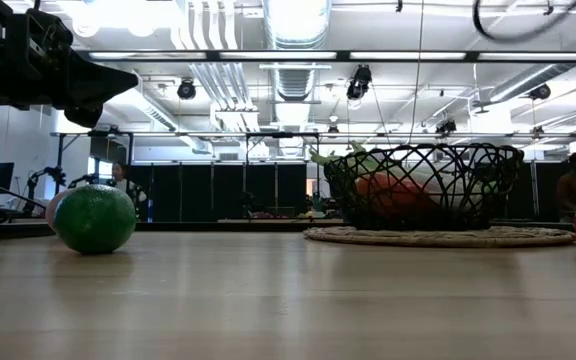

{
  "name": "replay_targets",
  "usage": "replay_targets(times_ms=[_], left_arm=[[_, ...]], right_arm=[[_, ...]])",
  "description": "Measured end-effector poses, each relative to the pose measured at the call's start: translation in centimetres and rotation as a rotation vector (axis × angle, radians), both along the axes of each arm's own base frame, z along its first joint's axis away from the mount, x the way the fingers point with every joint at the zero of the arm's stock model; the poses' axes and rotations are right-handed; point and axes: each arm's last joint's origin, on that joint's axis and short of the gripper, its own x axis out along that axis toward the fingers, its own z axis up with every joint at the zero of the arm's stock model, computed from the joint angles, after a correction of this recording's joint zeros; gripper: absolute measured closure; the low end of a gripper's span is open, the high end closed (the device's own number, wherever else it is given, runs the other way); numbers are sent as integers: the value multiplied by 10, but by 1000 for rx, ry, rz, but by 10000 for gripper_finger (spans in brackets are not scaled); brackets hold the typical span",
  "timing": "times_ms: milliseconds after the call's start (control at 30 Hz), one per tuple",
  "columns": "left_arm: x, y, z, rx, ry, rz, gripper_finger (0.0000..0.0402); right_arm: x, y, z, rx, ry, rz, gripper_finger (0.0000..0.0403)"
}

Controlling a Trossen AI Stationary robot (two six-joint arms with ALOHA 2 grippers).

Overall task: Build produce basket
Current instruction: Put the red apple into the wire basket

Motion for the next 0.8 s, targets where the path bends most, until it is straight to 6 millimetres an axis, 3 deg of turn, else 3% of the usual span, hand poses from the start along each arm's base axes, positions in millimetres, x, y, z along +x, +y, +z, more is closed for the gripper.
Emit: replay_targets(times_ms=[233, 400, 567, 700, 800], left_arm=[[0, 0, 0, 0, 0, 0, 402], [0, 0, 0, 0, 0, 0, 402], [0, 0, 0, 0, 0, 0, 402], [0, 0, 0, 0, 0, 0, 402], [0, 0, 0, 0, 0, 0, 402]], right_arm=[[16, -8, 48, -226, -353, 12, 394], [38, -34, 78, -375, -382, 24, 394], [63, -91, 87, -499, -226, -47, 394], [73, -151, 84, -556, -38, -132, 394], [79, -200, 79, -498, 5, -167, 394]])
